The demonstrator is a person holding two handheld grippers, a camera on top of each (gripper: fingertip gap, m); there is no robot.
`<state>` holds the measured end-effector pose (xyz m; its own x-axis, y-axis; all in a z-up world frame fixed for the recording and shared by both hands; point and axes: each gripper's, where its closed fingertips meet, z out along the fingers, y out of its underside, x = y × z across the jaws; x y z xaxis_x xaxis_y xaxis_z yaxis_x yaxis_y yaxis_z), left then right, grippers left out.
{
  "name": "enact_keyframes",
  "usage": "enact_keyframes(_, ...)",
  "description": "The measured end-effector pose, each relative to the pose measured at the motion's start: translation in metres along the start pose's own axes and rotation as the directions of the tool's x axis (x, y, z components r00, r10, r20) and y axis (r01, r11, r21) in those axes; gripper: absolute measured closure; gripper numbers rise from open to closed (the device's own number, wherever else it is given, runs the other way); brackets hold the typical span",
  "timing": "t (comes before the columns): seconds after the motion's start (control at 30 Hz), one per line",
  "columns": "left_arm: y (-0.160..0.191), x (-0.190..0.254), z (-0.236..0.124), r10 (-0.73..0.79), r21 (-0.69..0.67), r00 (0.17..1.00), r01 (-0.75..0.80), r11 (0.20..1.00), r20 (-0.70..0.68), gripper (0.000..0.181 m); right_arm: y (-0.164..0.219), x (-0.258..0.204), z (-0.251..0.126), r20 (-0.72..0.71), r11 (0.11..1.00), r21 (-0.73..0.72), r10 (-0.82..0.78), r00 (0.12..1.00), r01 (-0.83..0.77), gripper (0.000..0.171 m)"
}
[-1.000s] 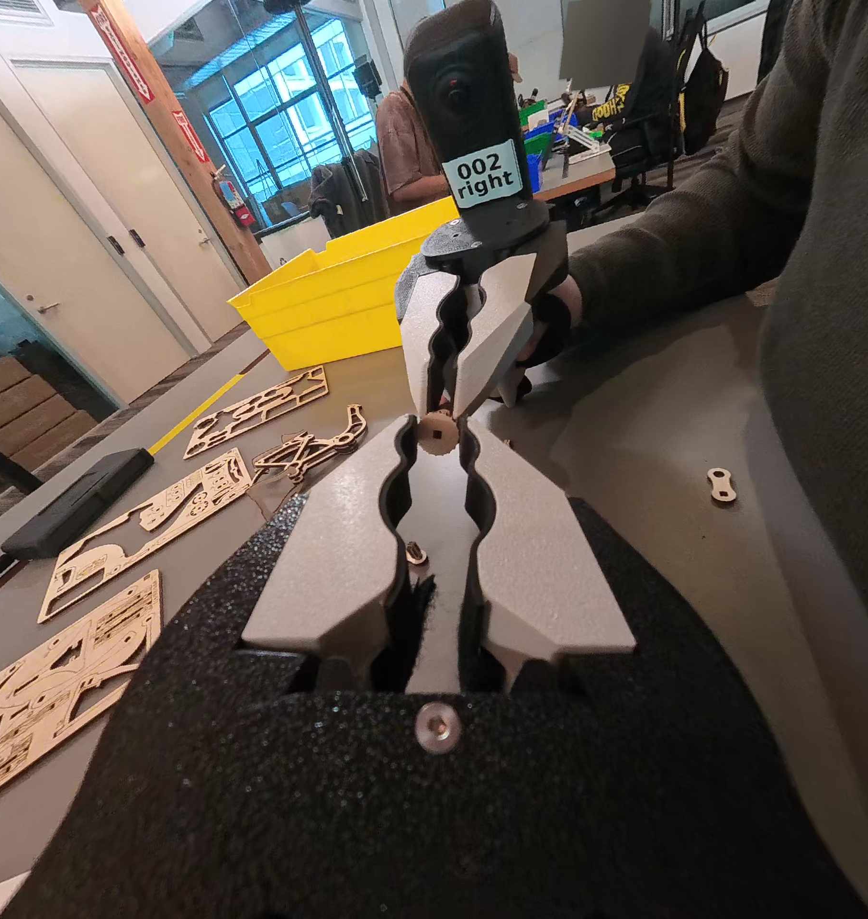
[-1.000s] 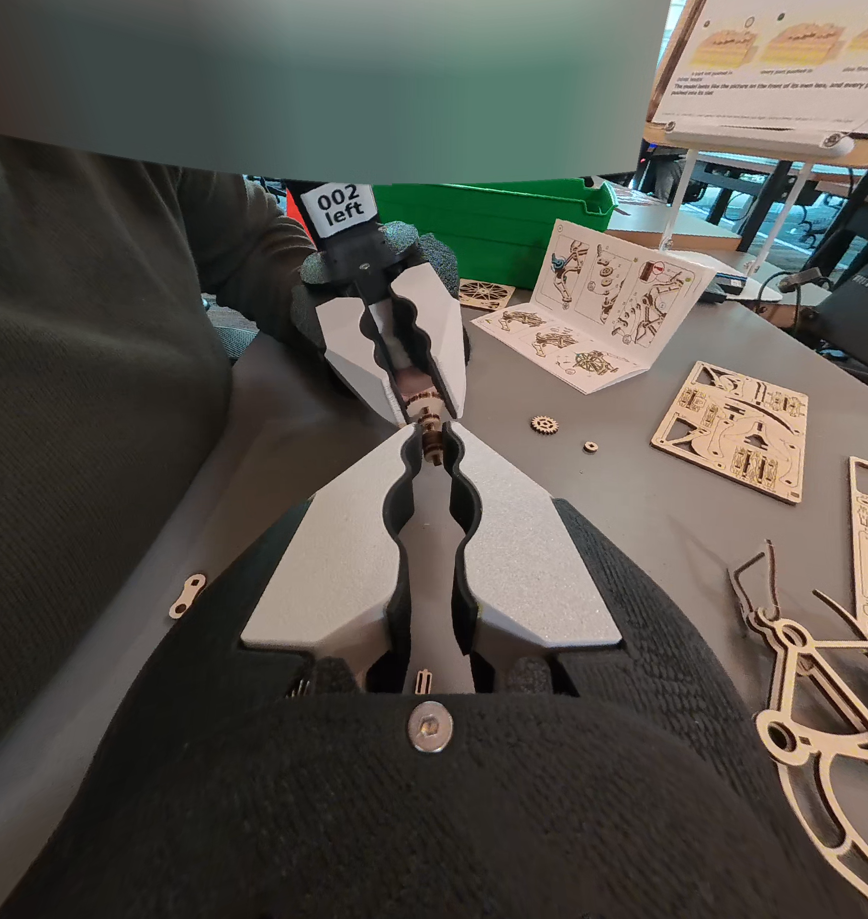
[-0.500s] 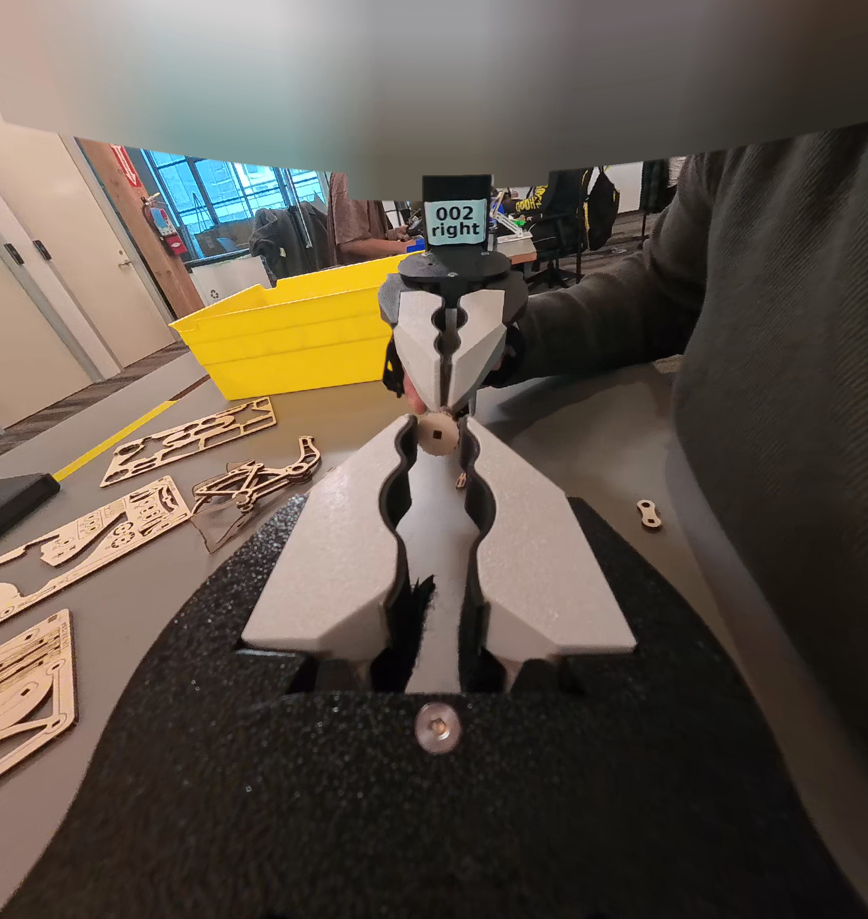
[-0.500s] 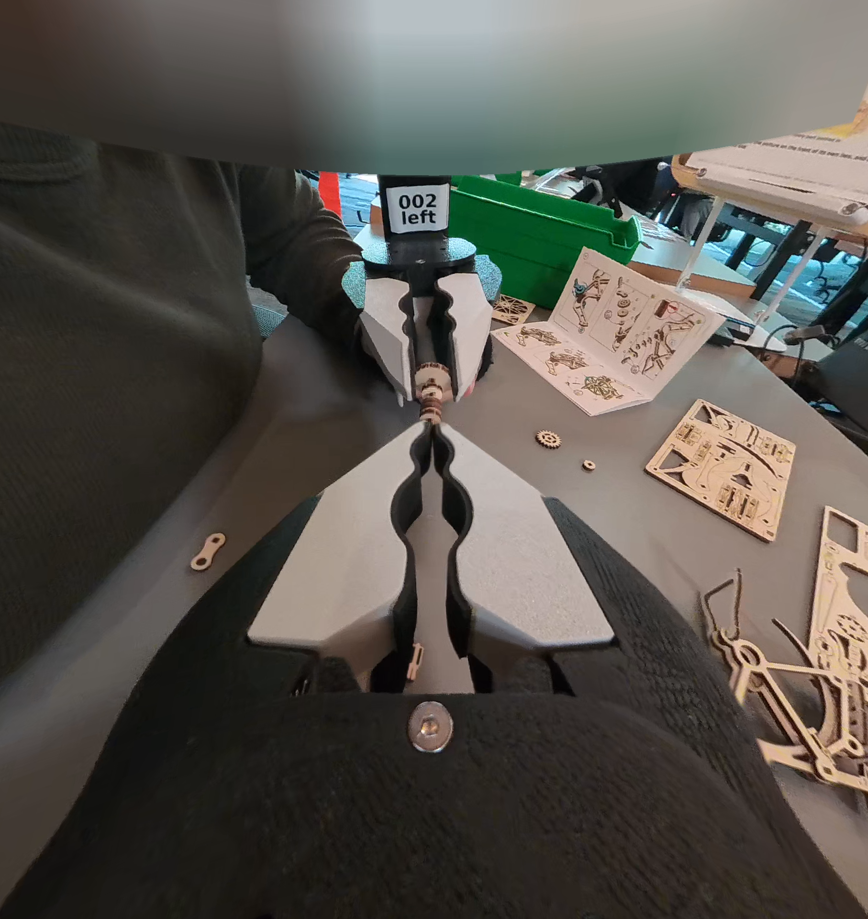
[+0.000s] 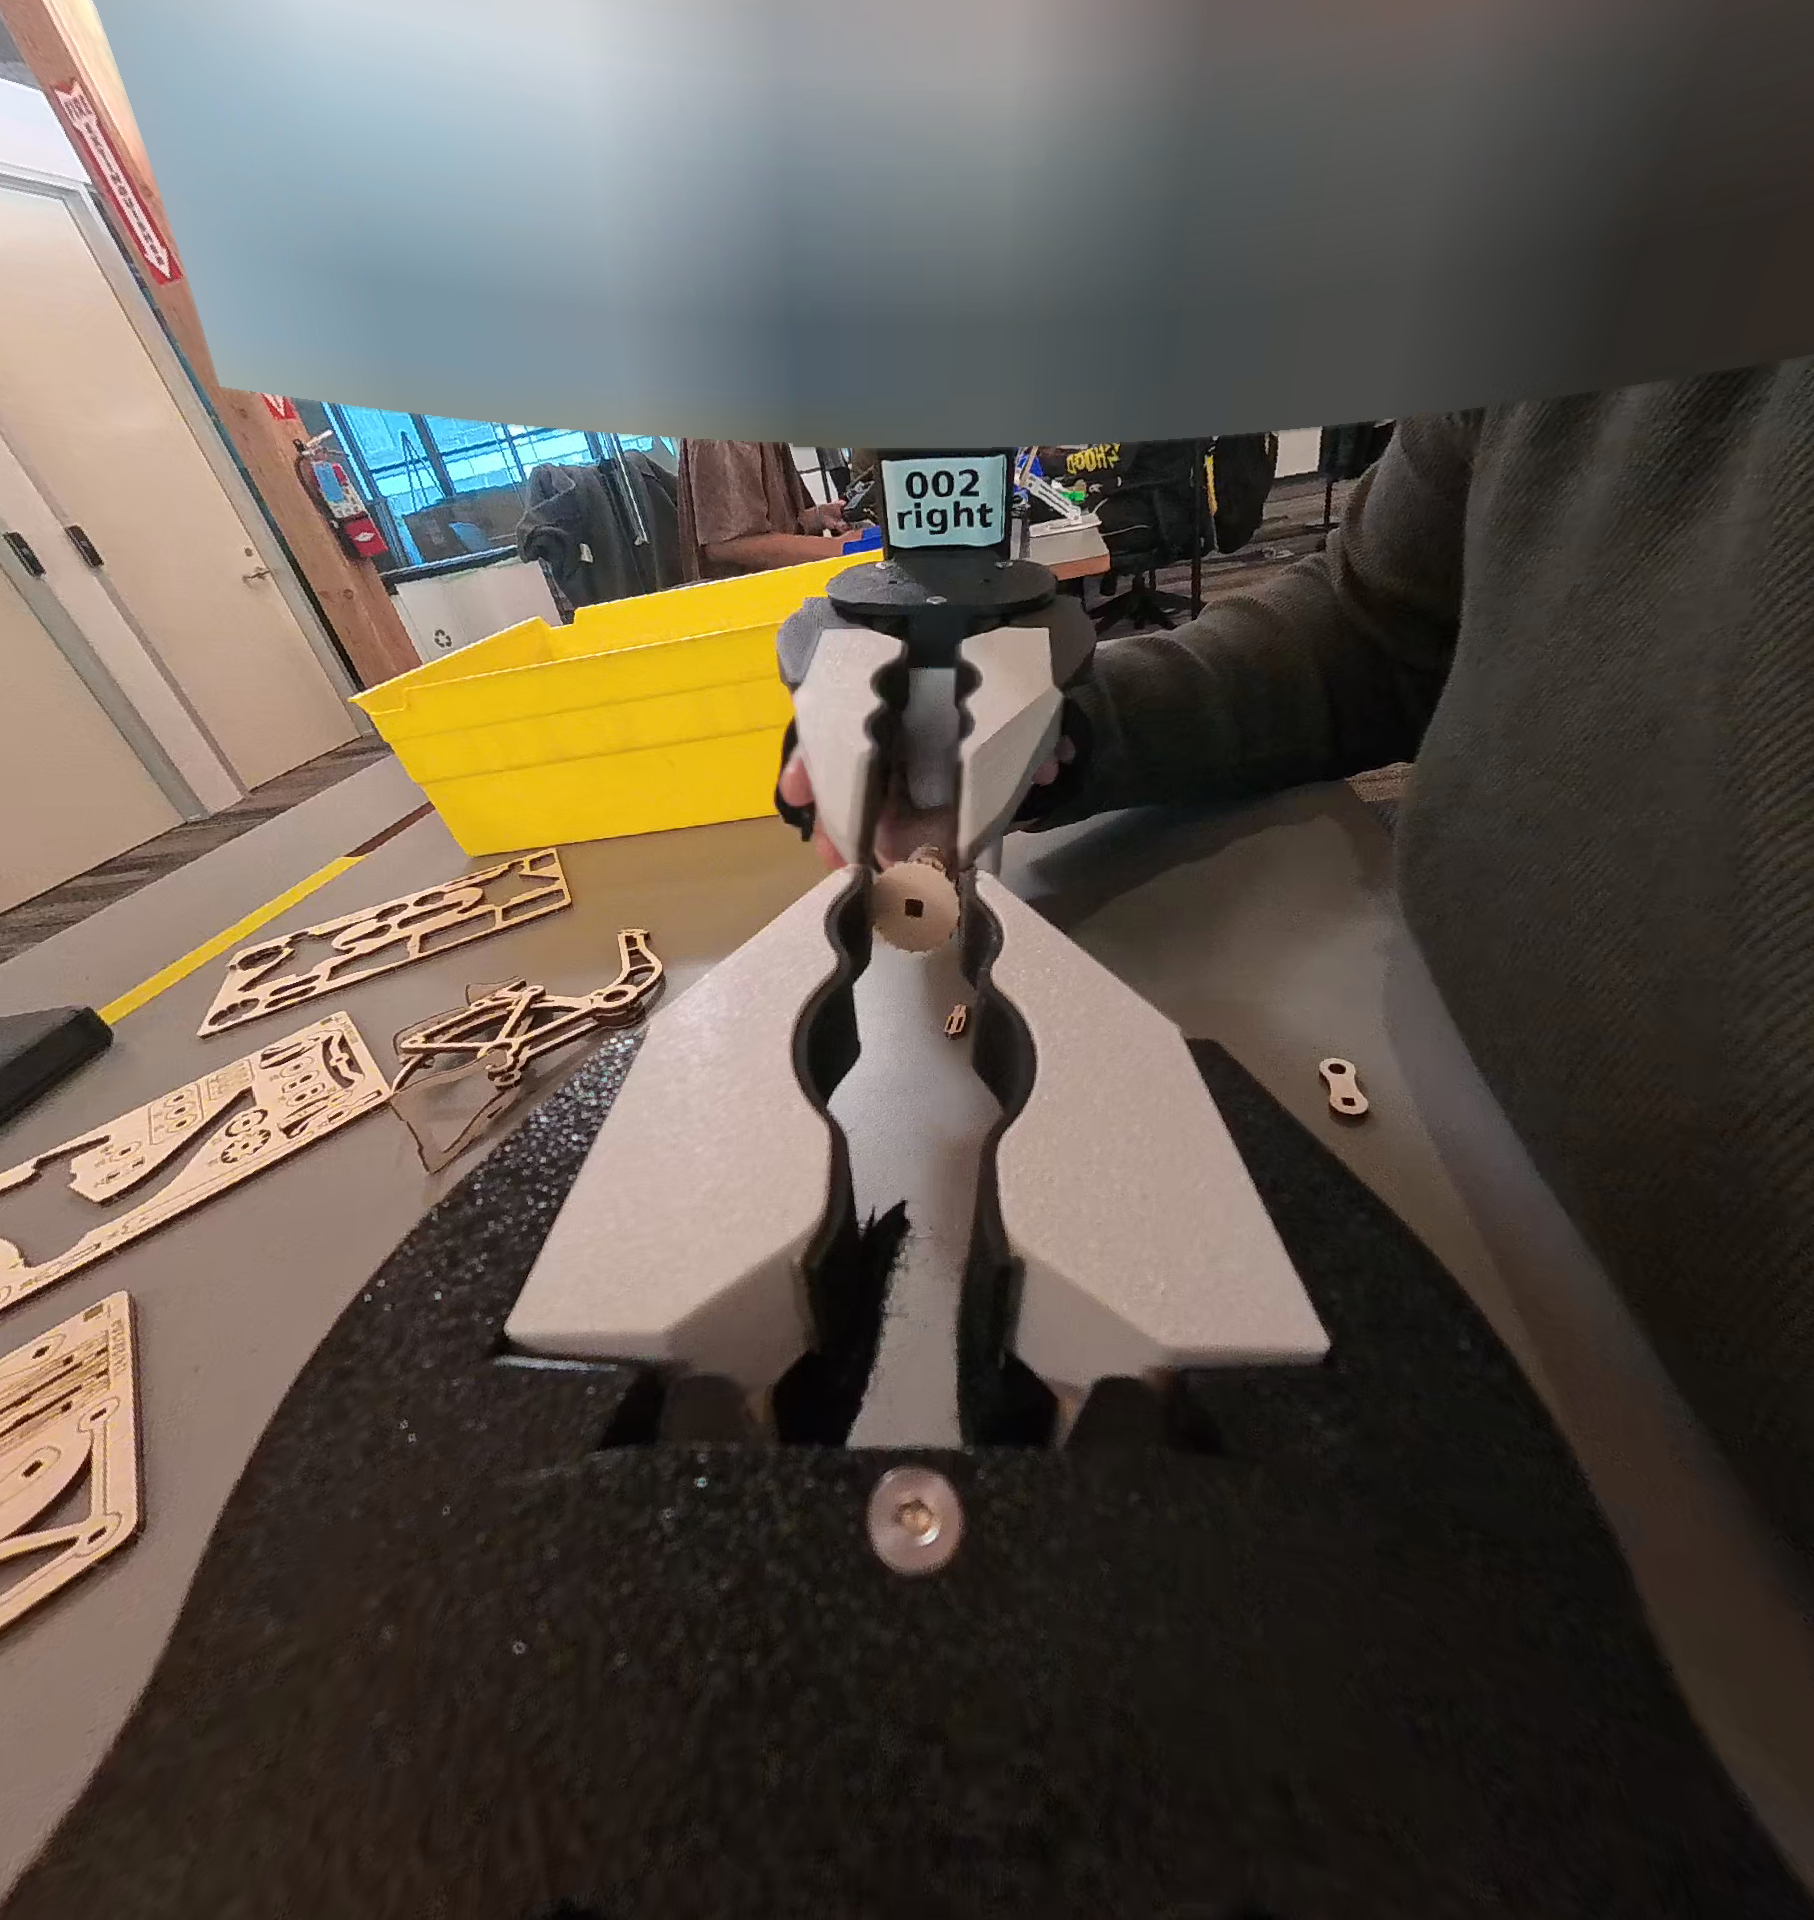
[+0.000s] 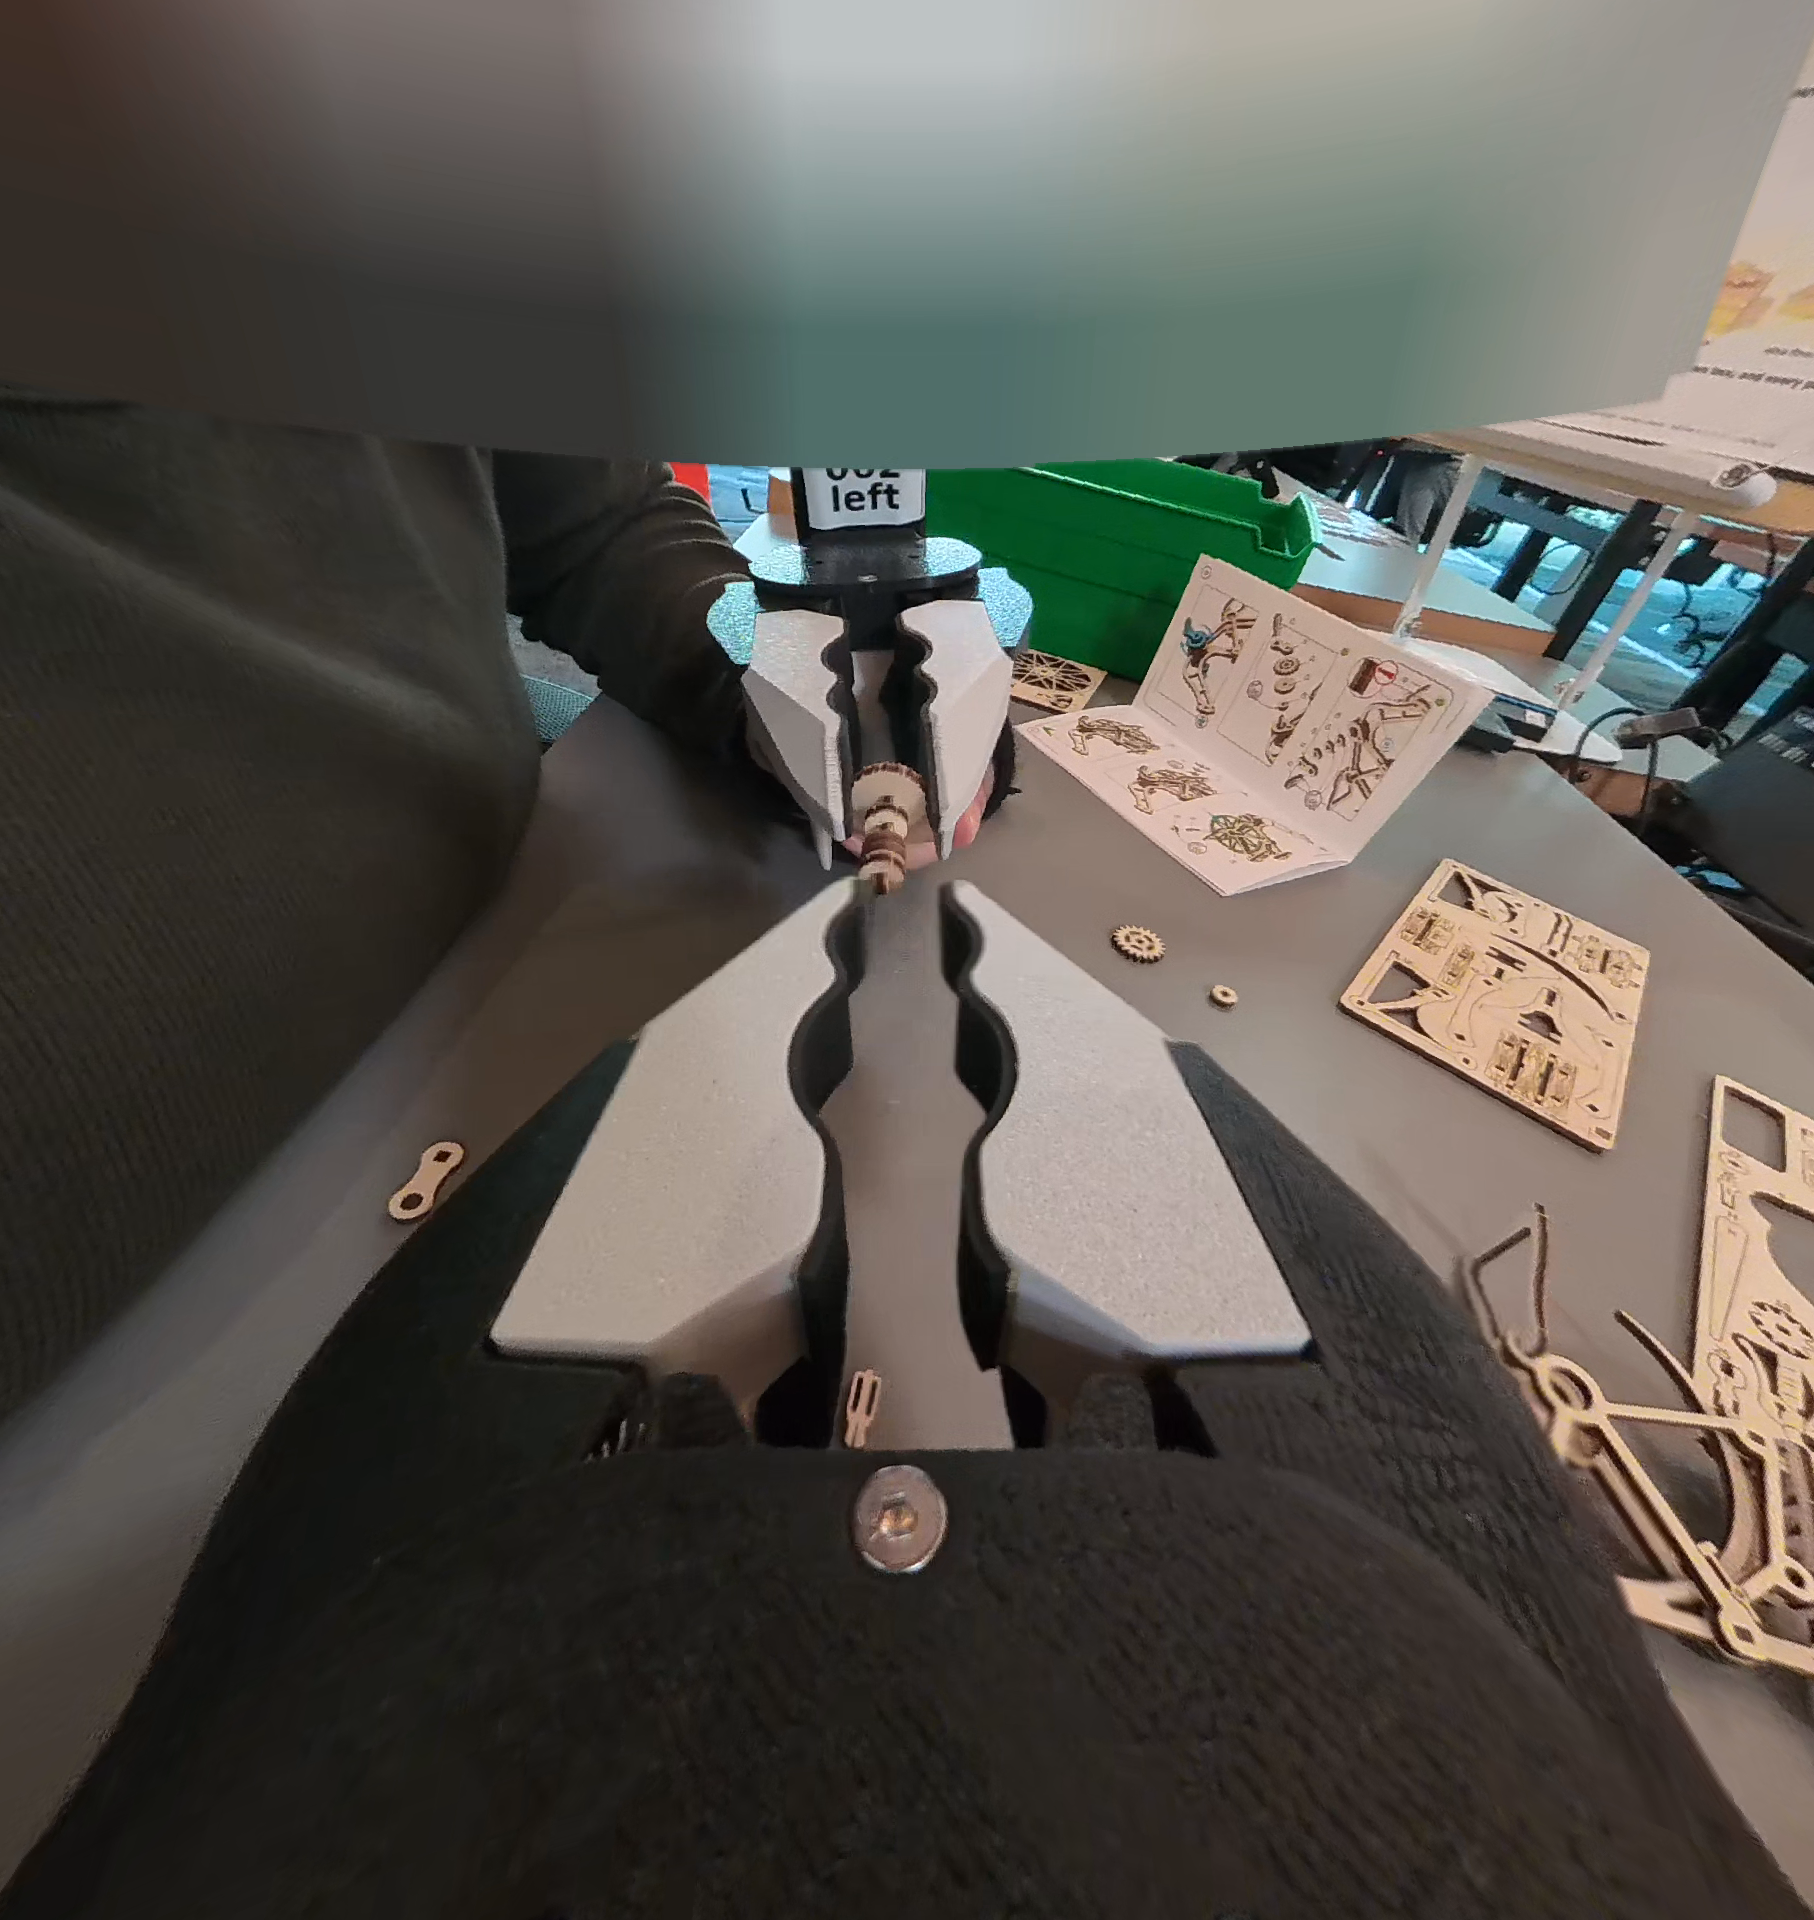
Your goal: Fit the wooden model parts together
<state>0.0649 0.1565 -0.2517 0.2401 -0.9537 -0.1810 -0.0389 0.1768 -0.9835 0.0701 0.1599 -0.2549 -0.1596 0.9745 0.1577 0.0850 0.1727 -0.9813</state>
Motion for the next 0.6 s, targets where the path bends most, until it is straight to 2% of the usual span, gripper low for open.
enact_keyframes(0.07,0.0,0.001,0.0,0.0,-0.002,1.0,0.0,1.0,-0.009,0.167,0.0,-0.001,0.001,0.007,1.0,-0.003,0.008,1.0,-0.008,0.147)
enact_keyframes(0.23,0.002,0.005,0.002,0.02,-0.018,1.0,-0.02,1.0,-0.023,0.167,0.009,-0.016,0.012,0.061,0.997,-0.08,-0.008,0.998,0.013,0.139)
enact_keyframes(0.37,0.004,0.009,0.003,0.044,-0.029,0.998,-0.045,0.999,-0.036,0.167,0.01,-0.014,0.014,0.016,0.992,-0.115,-0.048,0.999,0.05,0.162)
enact_keyframes(0.6,0.003,0.008,0.003,0.052,-0.025,0.998,-0.053,0.998,-0.019,0.167,0.007,-0.011,0.017,-0.029,0.991,-0.113,-0.077,0.997,0.073,0.164)
